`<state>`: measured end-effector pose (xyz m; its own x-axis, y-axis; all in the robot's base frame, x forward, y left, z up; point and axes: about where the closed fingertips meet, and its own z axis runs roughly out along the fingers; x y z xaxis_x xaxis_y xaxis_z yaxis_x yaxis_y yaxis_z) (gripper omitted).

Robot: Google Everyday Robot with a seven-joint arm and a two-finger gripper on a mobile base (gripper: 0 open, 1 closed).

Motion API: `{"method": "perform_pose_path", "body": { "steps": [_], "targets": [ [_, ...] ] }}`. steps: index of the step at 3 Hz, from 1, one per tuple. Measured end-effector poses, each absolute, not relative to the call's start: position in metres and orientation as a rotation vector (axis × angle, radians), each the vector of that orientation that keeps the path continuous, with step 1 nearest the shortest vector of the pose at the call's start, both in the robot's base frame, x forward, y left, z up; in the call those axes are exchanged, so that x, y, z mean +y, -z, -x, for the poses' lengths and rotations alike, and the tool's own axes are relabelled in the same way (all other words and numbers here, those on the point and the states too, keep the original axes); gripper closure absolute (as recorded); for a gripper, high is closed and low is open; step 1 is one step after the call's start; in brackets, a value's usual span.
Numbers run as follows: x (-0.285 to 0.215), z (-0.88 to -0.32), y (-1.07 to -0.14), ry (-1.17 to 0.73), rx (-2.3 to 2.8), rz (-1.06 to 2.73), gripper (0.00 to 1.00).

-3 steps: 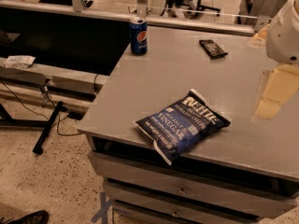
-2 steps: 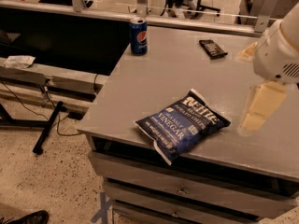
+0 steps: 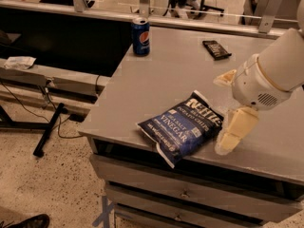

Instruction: Pick blue chip bag

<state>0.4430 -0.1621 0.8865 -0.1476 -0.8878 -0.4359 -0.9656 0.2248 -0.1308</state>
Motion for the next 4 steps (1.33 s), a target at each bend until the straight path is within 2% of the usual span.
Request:
{"method": "perform_pose_path", "body": {
  "steps": [1,2,3,4],
  "targets": [
    [-0.144,-0.449,-0.869,-0.318,2.054,1.678,0.00],
    [-0.130,-0.454,-0.858,-0.362,2.035,1.643,0.15],
    [-0.124,-0.455,-0.849,-0.396,2.034,1.612,0.38],
    [-0.123,-0.456,-0.847,-0.410,2.036,1.582,0.69]
  ]
}}
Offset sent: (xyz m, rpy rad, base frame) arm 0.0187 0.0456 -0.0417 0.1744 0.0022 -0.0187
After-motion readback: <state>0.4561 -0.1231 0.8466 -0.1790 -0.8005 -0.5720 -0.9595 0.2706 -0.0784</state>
